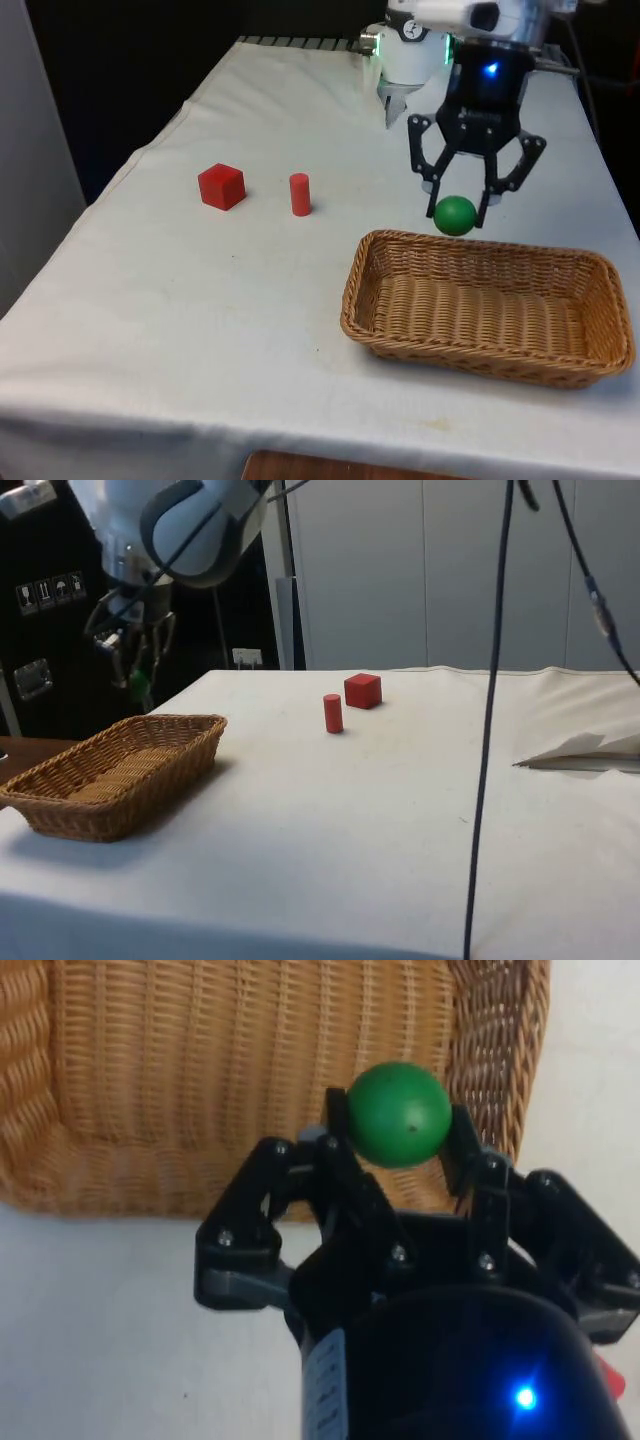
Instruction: Pick up the object to the left of the cylinder and place it into the basket.
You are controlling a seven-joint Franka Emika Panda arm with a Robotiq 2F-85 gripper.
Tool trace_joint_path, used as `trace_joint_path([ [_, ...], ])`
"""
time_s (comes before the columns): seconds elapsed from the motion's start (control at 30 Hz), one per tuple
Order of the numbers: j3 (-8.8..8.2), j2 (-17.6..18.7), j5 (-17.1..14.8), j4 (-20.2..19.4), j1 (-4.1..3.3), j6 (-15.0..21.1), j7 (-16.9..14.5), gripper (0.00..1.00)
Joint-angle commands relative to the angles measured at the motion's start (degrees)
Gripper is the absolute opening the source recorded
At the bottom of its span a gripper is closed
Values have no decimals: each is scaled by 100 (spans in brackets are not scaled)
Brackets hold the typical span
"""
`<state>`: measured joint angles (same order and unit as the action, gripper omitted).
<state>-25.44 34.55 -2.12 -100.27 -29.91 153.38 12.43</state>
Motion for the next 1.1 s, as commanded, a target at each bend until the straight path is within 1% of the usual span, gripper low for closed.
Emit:
trace_joint_path([
  [0.0, 46, 115, -46, 160, 23, -57, 23, 0],
  [0.07, 63, 298, -40, 372, 23, -86, 92, 0],
  [0.13, 69, 407, -40, 487, 17, -92, 126, 0],
  [0.2, 92, 516, -57, 550, 34, -52, 155, 0],
  [0.27, 109, 602, -69, 590, 34, -34, 178, 0],
  [0.3, 46, 584, -11, 579, -6, -57, 201, 0],
  [0.33, 115, 647, -74, 596, 29, -17, 195, 0],
  [0.6, 206, 980, -149, 676, 40, 52, 258, 0],
  [0.63, 143, 963, -103, 653, -6, 11, 281, 0],
  [0.67, 212, 1020, -160, 682, 40, 57, 258, 0],
  [0.93, 264, 1318, -281, 762, 57, 143, 258, 0],
  [0.97, 178, 1266, -223, 733, -6, 86, 292, 0],
  [1.0, 275, 1398, -315, 791, 63, 166, 252, 0],
  [1.07, 292, 1473, -378, 831, 80, 195, 241, 0],
])
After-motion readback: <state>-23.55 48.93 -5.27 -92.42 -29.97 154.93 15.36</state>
